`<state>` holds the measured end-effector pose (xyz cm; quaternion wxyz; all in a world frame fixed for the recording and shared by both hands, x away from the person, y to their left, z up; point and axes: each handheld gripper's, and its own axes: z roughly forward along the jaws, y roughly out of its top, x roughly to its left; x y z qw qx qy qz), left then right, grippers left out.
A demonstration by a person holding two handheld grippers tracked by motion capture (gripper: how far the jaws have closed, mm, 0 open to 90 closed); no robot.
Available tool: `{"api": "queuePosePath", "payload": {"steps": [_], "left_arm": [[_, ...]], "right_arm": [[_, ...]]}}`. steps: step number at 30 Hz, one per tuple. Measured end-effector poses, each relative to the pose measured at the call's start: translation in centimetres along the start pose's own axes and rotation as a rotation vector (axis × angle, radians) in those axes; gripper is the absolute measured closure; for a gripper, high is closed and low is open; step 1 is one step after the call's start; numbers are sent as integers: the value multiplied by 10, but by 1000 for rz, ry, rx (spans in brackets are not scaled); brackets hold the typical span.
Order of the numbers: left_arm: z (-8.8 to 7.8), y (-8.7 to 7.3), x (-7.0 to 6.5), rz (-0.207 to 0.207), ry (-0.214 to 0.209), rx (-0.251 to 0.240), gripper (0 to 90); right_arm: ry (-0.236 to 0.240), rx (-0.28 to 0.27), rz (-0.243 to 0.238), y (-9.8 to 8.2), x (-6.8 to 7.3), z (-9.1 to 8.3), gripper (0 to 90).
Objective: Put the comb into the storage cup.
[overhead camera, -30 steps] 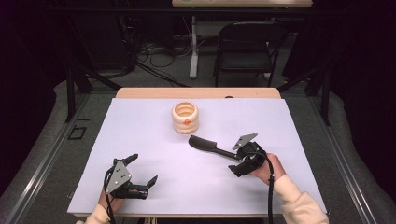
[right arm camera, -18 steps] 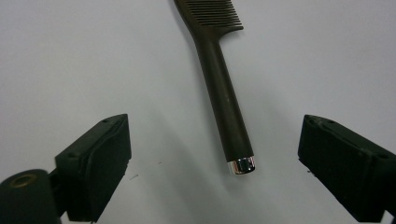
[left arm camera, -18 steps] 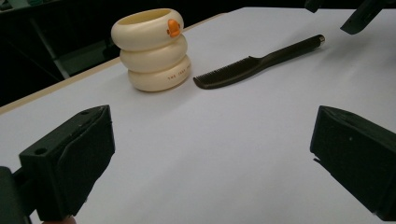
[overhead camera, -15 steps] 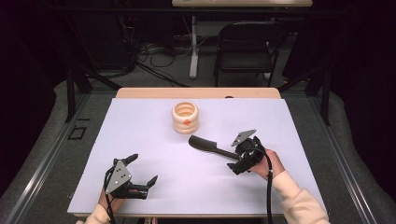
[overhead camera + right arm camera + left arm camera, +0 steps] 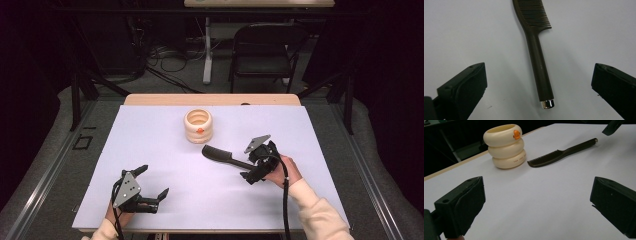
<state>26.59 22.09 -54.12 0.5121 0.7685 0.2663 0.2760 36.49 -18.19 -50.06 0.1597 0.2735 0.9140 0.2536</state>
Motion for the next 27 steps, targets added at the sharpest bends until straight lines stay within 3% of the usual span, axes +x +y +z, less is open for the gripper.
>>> {"api": "queuePosePath", "payload": {"steps": [8,21,27], "left_arm": [[0,0,0,0,0,0,0],[0,0,0,-4,0,-1,0],[1,0,0,-1,-2,-1,0]], "right_arm": [[-8,13,-40,8,0,6,0],[11,31,-30,16,2,11,0],[17,48,-57,21,2,12,0]]}}
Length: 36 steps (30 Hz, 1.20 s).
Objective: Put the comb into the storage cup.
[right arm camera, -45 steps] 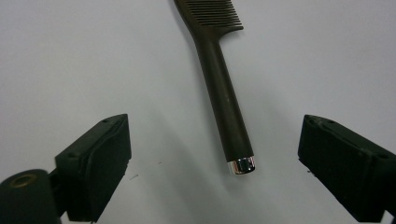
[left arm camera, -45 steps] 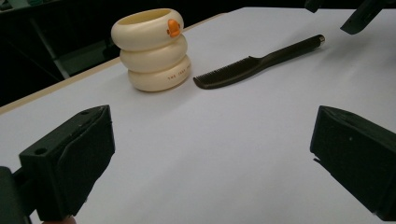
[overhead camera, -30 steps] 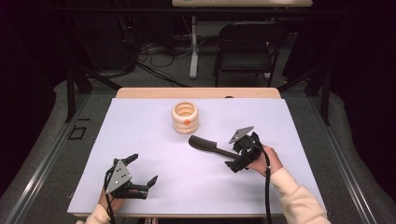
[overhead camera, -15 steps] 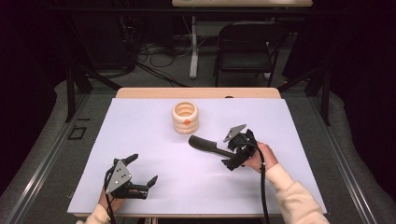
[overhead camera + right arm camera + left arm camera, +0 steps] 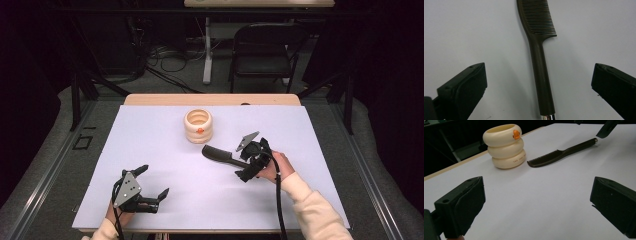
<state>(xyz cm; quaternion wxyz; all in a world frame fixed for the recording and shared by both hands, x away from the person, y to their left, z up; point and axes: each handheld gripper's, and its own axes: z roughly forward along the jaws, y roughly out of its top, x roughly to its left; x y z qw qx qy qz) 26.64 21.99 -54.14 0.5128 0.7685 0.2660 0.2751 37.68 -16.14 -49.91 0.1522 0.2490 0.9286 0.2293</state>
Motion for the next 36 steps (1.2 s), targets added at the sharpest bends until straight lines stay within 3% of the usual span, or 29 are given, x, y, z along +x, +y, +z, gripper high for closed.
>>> {"api": "queuePosePath", "payload": {"steps": [16,30,36], "left_arm": [[2,1,0,3,-7,0,0],[2,0,1,2,-9,1,0],[3,0,1,0,-13,0,0]], "right_arm": [[10,77,-33,18,-2,7,10],[33,155,-106,34,-2,22,467],[36,215,-137,40,0,29,566]]}}
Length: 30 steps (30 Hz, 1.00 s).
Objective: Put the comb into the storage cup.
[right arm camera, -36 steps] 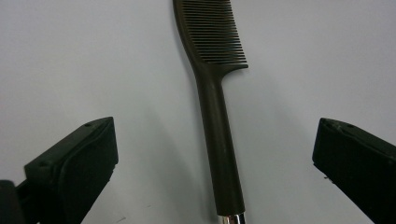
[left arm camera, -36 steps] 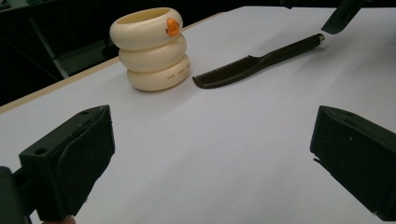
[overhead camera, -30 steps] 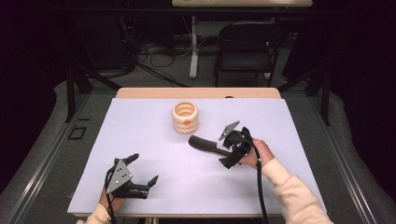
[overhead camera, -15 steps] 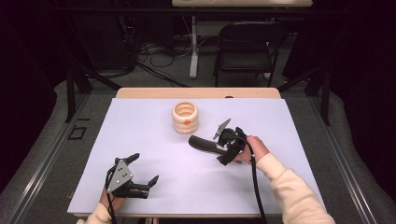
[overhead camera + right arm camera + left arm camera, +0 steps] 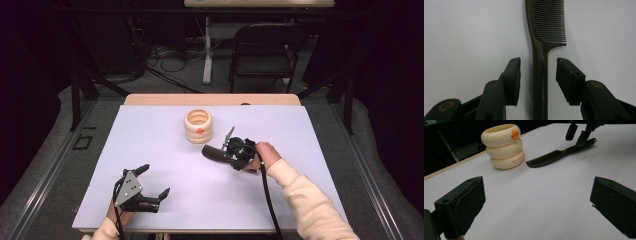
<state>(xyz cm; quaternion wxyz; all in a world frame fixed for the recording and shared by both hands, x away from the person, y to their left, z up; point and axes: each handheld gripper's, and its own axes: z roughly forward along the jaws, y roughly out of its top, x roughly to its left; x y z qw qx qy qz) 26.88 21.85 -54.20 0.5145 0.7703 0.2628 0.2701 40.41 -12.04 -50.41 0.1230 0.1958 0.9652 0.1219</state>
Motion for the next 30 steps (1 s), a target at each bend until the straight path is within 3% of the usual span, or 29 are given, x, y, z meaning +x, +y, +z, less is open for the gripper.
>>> {"api": "queuePosePath", "payload": {"steps": [13,21,30], "left_arm": [[0,0,0,1,0,2,0],[0,0,0,2,-1,1,0],[0,0,0,2,-2,1,0]], "right_arm": [[20,59,-24,6,-5,12,662],[33,112,-34,13,-6,20,675],[37,134,-5,14,-8,29,699]]}}
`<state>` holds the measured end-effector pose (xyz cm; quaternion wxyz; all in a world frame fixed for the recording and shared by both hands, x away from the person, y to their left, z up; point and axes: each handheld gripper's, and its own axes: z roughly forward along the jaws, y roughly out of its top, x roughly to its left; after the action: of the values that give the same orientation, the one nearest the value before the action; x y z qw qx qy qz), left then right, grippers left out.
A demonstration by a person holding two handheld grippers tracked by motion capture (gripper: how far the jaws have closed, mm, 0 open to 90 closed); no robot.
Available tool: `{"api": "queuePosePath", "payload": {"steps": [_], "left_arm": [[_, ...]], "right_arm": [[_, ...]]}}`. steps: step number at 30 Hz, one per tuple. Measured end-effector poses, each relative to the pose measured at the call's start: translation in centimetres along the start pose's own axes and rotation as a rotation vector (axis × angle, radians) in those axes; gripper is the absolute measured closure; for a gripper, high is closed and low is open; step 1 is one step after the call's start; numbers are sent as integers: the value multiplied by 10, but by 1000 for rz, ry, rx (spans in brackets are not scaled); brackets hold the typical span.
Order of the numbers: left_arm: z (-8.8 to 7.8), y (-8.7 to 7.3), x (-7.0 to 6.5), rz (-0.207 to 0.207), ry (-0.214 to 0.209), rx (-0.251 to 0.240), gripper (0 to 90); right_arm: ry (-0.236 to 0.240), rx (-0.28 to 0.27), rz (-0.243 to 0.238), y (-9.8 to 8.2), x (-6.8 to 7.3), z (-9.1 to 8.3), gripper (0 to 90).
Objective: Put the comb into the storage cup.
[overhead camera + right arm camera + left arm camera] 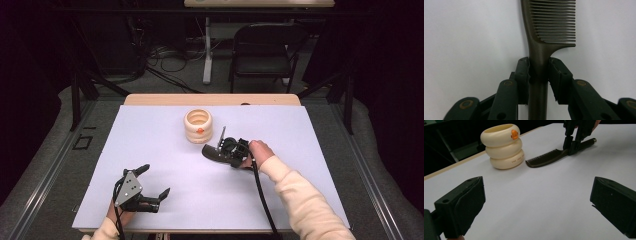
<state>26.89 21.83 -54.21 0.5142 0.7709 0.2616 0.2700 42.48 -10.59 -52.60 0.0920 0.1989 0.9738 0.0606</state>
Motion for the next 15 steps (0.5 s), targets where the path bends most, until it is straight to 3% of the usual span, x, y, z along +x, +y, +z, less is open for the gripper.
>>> {"api": "queuePosePath", "payload": {"steps": [15], "left_arm": [[0,0,0,0,1,1,0]], "right_arm": [[26,-38,21,-4,-2,0,724]]}}
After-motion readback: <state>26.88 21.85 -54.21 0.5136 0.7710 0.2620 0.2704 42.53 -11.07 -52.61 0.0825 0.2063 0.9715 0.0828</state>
